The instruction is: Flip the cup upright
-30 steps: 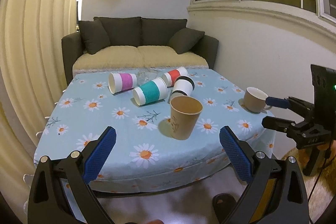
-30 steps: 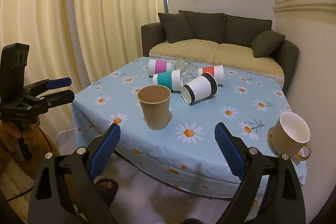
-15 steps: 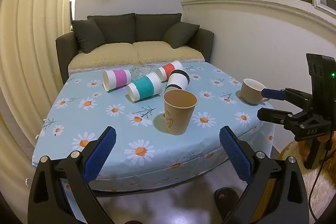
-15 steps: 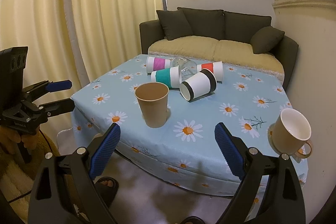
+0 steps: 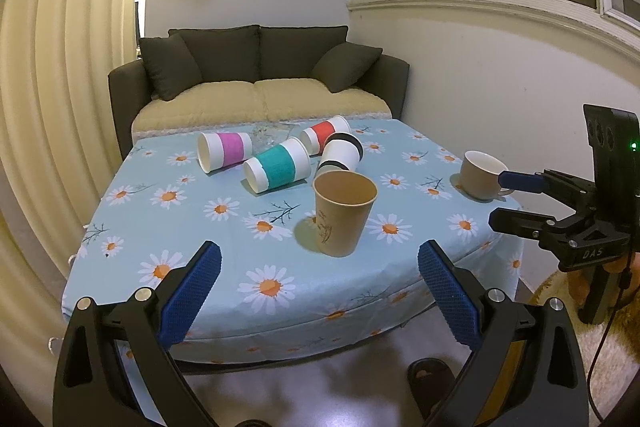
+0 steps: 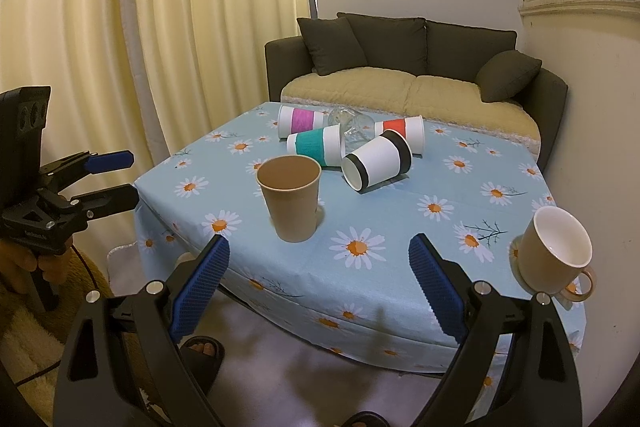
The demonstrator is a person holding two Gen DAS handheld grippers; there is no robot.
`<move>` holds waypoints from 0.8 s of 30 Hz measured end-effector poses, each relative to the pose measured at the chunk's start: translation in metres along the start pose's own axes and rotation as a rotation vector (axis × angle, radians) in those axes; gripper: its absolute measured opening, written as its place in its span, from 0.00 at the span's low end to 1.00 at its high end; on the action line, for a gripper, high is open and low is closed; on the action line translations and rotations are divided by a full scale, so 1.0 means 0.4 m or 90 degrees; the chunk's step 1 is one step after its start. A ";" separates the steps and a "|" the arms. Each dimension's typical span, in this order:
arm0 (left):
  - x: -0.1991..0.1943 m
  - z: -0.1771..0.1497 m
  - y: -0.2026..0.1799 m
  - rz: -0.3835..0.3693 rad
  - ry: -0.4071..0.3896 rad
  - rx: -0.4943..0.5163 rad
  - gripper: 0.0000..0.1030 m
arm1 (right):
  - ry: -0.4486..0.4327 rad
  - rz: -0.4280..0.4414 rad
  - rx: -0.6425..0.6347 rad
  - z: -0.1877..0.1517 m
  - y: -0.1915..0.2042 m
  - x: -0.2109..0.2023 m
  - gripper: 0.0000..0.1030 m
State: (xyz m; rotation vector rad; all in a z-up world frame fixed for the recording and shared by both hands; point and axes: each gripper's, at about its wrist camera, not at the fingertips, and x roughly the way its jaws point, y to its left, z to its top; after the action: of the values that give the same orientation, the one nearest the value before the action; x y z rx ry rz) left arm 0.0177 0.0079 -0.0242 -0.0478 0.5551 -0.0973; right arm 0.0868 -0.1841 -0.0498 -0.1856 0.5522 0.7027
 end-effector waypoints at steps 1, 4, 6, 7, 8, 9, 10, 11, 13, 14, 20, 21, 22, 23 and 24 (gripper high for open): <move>0.001 0.000 0.000 0.001 0.001 0.001 0.94 | 0.000 -0.001 0.000 -0.001 -0.001 0.000 0.88; 0.001 -0.001 -0.001 0.000 0.000 0.001 0.94 | 0.005 -0.003 0.001 -0.003 -0.002 0.002 0.88; 0.000 -0.002 -0.002 -0.001 0.000 0.001 0.94 | 0.005 -0.003 -0.002 -0.005 0.000 0.001 0.88; 0.001 -0.001 -0.003 0.001 0.000 0.001 0.94 | 0.005 -0.004 -0.001 -0.005 0.000 0.001 0.88; 0.001 -0.001 -0.003 0.002 0.000 0.001 0.94 | 0.005 -0.004 -0.001 -0.005 0.000 0.001 0.88; 0.000 -0.001 -0.003 0.000 0.000 0.001 0.94 | 0.005 -0.004 0.000 -0.005 -0.001 0.000 0.88; 0.000 -0.001 -0.004 0.001 0.000 0.001 0.94 | 0.005 -0.003 0.000 -0.005 0.000 0.001 0.88; 0.000 -0.001 -0.004 0.001 0.000 0.001 0.94 | 0.005 -0.004 -0.001 -0.005 0.000 0.001 0.88; 0.001 -0.002 -0.004 0.001 0.001 0.001 0.94 | 0.005 -0.003 -0.001 -0.005 0.000 0.001 0.88; 0.000 -0.002 -0.005 0.001 0.001 0.002 0.94 | 0.006 -0.003 -0.001 -0.006 -0.001 0.000 0.88; -0.002 -0.004 -0.008 0.001 0.000 0.004 0.94 | 0.005 -0.004 0.000 -0.005 -0.002 0.000 0.88; -0.002 -0.004 -0.008 0.001 0.000 0.003 0.94 | 0.005 -0.004 0.000 -0.005 -0.001 0.001 0.88; -0.002 -0.004 -0.008 0.002 0.001 0.003 0.94 | 0.006 -0.004 0.000 -0.004 -0.001 0.001 0.88; -0.002 -0.004 -0.009 0.001 0.002 0.003 0.94 | 0.005 -0.004 0.001 -0.005 -0.001 -0.001 0.88; -0.002 -0.004 -0.010 0.001 0.001 0.004 0.94 | 0.005 -0.004 0.001 -0.005 -0.001 -0.002 0.88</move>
State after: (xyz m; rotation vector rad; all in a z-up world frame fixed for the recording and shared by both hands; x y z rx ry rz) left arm 0.0157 0.0041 -0.0250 -0.0413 0.5570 -0.0975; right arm 0.0858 -0.1856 -0.0511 -0.1884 0.5590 0.6954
